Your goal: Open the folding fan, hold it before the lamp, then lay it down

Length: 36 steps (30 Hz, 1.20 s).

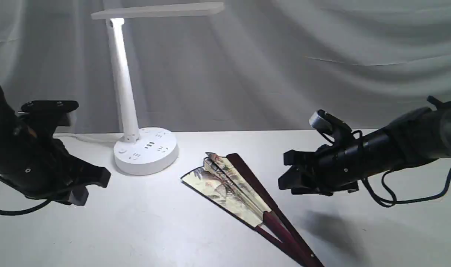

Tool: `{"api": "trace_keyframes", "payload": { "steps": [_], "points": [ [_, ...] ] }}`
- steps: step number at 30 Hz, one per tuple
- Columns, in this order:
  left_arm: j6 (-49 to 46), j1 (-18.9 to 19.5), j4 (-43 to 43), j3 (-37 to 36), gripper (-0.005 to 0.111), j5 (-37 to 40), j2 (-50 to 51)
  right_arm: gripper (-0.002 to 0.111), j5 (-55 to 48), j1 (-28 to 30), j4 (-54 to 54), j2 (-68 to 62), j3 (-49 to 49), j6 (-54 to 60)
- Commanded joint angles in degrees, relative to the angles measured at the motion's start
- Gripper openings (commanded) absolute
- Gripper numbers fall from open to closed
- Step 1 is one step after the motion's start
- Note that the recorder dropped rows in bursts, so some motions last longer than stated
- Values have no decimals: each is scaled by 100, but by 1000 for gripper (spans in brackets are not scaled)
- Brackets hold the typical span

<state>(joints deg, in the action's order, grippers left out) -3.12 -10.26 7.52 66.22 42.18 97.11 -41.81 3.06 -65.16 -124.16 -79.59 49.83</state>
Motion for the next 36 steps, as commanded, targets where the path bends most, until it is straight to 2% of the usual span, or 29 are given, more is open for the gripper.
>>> {"api": "trace_keyframes", "payload": {
  "steps": [1,4,6,17,36],
  "points": [
    [9,-34,56,41,18,-62,-13,32,-122,66,-287,-209,-182,231],
    [9,-34,56,41,18,-62,-13,32,-918,153,-339,-528,-642,194],
    [9,-34,56,41,18,-77,-13,32,-1070,167,-316,-705,-901,72],
    [-2,-34,56,41,18,-167,-13,32,-1072,167,-461,-1293,-1117,-166],
    [9,-34,56,41,18,-167,-13,32,-1390,-25,-571,-1334,-1117,-191]
  ]
}}
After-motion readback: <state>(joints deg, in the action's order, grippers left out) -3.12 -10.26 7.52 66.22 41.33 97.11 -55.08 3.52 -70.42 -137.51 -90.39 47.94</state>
